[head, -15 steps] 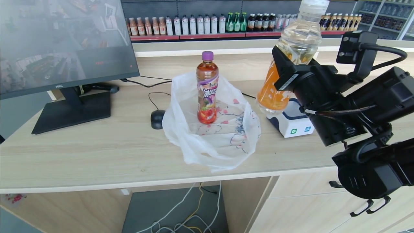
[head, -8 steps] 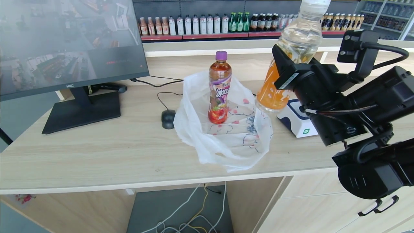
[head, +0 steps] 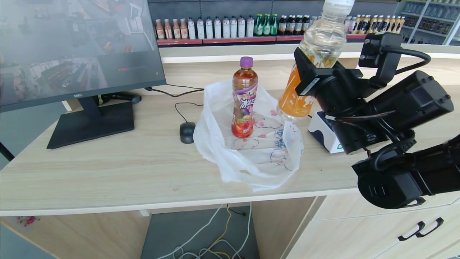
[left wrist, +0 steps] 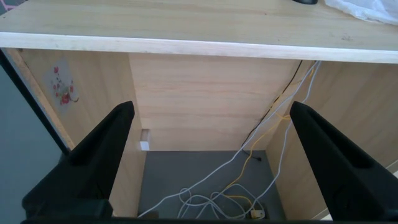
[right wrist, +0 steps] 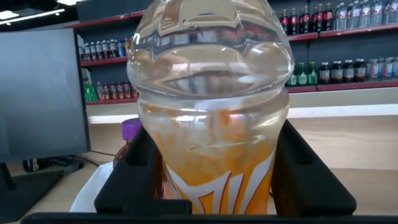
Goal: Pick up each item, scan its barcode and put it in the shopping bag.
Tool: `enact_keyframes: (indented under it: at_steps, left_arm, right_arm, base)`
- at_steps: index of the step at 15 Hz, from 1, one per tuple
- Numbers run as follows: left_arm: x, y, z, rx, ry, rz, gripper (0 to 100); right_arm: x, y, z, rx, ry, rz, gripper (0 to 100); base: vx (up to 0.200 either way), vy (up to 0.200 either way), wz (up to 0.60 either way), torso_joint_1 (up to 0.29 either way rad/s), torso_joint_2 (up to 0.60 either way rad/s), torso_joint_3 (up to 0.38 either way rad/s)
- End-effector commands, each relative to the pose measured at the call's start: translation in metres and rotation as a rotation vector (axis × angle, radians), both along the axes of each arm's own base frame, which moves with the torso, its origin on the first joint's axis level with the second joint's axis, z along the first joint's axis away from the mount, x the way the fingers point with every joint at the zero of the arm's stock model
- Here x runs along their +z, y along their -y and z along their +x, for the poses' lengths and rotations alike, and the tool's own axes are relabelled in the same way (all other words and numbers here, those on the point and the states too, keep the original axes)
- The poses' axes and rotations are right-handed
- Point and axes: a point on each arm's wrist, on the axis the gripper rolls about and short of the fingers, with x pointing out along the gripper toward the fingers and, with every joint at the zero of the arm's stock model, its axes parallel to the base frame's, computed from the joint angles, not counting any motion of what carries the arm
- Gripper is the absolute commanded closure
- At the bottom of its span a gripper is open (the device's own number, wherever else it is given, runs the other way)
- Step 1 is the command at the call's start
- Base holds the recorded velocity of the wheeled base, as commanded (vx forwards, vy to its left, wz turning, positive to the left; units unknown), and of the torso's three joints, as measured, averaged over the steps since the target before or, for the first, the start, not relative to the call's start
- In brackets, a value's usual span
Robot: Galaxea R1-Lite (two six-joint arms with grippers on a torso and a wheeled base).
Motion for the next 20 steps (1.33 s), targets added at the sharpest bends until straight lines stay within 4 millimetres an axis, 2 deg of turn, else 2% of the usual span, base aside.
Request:
enact_keyframes:
  at_steps: [1, 7, 8, 14, 20]
  left_arm:
    - [0.000, 0.000, 0.000, 0.001, 0.001, 0.000, 0]
    - [0.000, 0.000, 0.000, 0.001, 0.001, 0.000, 0]
    - [0.000, 0.000, 0.000, 0.001, 0.001, 0.000, 0]
    - [0.000, 0.000, 0.000, 0.001, -0.001, 0.000, 0]
    - [0.000, 0.000, 0.000, -0.001, 0.001, 0.000, 0]
  right_arm:
    - [-0.014, -0.009, 0.018, -0.004, -0.022, -0.014, 100]
    - [-0.030, -0.019, 0.044, -0.022, -0.030, -0.044, 100]
    - [-0.038, -0.022, 0.048, -0.013, -0.042, -0.064, 100]
    - [-0.060, -0.026, 0.062, -0.024, -0.081, -0.099, 100]
    - [-0.075, -0.031, 0.070, -0.023, -0.105, -0.112, 100]
  base:
    - [0.000, 0.000, 0.00, 0.000, 0.00, 0.000]
    - [0.000, 0.000, 0.00, 0.000, 0.00, 0.000]
    - [0.000, 0.000, 0.00, 0.000, 0.00, 0.000]
    - [0.000, 0.000, 0.00, 0.000, 0.00, 0.000]
    - [0.000, 0.000, 0.00, 0.000, 0.00, 0.000]
